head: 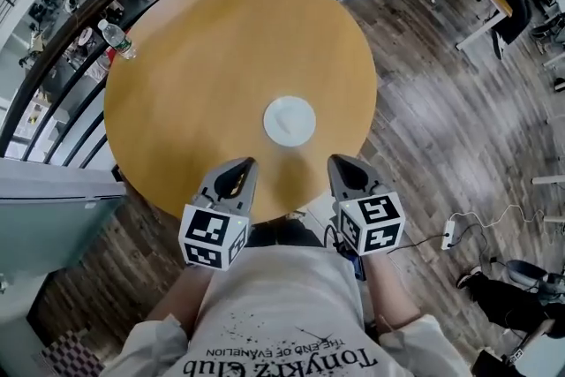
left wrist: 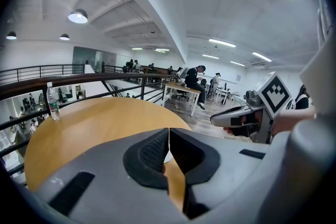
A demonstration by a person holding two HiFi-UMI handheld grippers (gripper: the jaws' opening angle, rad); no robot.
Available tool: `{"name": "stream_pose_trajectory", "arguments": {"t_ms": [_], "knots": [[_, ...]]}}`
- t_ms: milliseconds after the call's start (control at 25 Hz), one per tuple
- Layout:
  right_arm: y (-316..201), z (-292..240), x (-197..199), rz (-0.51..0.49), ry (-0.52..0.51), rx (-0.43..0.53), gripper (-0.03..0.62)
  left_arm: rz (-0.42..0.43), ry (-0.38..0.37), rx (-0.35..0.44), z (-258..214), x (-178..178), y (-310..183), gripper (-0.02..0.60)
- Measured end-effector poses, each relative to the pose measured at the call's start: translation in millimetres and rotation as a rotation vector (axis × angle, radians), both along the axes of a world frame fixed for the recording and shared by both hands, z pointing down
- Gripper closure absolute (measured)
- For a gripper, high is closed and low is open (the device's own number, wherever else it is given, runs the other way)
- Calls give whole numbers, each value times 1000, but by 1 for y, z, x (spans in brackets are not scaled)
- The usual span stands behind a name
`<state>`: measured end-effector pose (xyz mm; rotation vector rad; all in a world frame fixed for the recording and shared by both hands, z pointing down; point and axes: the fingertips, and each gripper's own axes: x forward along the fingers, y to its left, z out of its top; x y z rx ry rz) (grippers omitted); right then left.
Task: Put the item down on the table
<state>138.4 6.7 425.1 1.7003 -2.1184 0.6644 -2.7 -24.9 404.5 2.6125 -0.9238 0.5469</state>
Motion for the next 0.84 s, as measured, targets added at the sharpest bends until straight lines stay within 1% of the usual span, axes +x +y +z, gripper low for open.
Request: {"name": "stream_pose_trajectory", "arguments": {"t_ms": [200,440,560,840], "knots": [[-5,-3,-2,-5,-11,7,569,4,0,-5,1,5,2,558],[-8,-9,-8,-28,4,27,569,2,-5,-8,3,4,3,558],[-10,-8,-11,-30,-4,35,569,-1,-7,-5,4,1,3,558],[-8,-8,-9,-34,-14,19,569,-4,-15,-1,-2,-1,1,557]]}}
